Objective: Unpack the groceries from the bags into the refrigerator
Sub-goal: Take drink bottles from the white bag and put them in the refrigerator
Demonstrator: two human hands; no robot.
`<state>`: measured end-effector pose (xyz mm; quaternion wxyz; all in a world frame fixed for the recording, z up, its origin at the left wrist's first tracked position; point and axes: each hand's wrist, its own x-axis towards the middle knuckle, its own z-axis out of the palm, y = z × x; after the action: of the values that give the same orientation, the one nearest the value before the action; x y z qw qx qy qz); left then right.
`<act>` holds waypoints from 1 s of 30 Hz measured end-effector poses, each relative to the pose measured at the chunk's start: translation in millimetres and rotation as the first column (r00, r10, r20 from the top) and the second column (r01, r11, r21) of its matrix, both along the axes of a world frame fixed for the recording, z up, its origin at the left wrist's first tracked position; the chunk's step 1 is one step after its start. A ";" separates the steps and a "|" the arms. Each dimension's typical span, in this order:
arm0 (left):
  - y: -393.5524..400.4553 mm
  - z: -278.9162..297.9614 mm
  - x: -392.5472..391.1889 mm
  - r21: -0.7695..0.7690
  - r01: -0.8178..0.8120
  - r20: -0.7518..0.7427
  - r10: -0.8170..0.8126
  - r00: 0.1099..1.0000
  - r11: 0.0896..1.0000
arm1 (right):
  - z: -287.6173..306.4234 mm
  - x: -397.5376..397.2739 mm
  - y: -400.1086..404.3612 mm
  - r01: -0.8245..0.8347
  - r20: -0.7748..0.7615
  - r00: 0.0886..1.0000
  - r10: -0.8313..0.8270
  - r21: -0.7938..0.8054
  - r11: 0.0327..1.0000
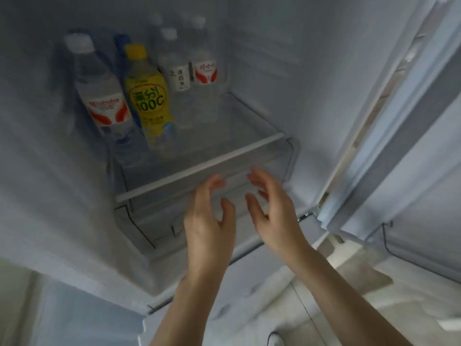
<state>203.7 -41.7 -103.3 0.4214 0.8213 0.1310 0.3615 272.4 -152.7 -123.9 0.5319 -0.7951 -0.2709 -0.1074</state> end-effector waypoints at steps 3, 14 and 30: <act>-34.9 -21.9 -12.9 0.066 0.164 -0.005 -0.164 0.986 0.984 | -24.4 -28.9 -44.9 0.095 -0.065 0.993 -0.096 -0.010 0.995; -172.4 -102.5 -62.0 0.134 0.660 -0.299 -0.605 0.738 0.739 | -97.8 -168.6 -220.6 0.483 -0.305 0.788 -0.534 -0.232 0.844; -460.8 -157.9 -164.9 -0.043 0.956 -0.528 -0.820 0.224 0.289 | -139.0 -345.6 -492.0 0.726 -0.418 0.401 -0.815 -0.398 0.561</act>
<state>38.7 -502.5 -261.1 0.3815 0.8528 -0.3290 -0.1378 -73.2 -644.8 -262.9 0.4121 -0.8601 0.2893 -0.0817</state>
